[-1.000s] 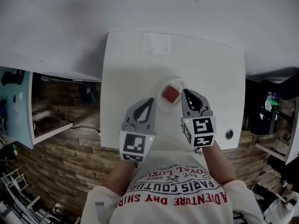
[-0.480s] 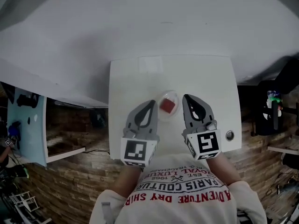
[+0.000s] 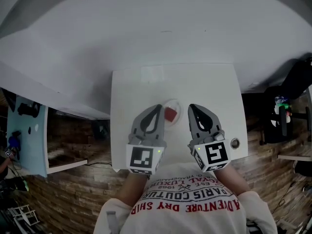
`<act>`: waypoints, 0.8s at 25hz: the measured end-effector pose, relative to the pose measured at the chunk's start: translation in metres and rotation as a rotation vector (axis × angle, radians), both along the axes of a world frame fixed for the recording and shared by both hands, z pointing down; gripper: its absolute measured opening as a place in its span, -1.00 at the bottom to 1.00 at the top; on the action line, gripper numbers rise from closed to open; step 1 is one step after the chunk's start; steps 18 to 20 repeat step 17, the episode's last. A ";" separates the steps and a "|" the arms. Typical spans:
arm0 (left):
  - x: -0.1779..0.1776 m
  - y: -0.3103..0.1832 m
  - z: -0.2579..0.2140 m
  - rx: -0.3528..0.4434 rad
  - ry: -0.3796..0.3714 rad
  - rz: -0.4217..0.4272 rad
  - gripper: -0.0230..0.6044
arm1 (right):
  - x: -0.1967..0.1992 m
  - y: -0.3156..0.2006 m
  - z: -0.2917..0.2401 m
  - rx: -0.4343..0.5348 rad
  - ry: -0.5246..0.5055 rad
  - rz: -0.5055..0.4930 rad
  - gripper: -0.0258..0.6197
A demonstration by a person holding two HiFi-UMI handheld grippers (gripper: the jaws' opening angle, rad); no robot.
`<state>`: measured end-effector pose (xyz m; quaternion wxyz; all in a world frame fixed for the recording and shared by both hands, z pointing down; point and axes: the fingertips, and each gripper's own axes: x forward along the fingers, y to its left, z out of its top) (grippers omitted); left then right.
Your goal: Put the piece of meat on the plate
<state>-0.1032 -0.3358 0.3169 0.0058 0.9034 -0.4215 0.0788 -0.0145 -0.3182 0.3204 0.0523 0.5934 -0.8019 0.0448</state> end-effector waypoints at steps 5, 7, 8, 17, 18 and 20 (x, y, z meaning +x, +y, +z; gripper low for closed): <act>0.001 0.004 0.001 -0.003 0.010 -0.008 -0.91 | 0.003 0.006 0.004 -0.005 0.020 0.010 -0.88; 0.002 0.005 0.002 -0.007 0.013 -0.012 -0.91 | 0.004 0.008 0.004 -0.005 0.034 0.013 -0.88; 0.002 0.006 0.003 -0.009 0.014 -0.014 -0.91 | 0.004 0.009 0.004 -0.007 0.038 0.013 -0.88; 0.010 0.015 0.000 -0.007 0.018 0.009 -0.91 | 0.005 0.016 0.003 -0.015 0.055 0.016 -0.88; 0.010 0.015 0.000 -0.007 0.018 0.009 -0.91 | 0.005 0.016 0.003 -0.015 0.055 0.016 -0.88; 0.010 0.015 0.000 -0.007 0.018 0.009 -0.91 | 0.005 0.016 0.003 -0.015 0.055 0.016 -0.88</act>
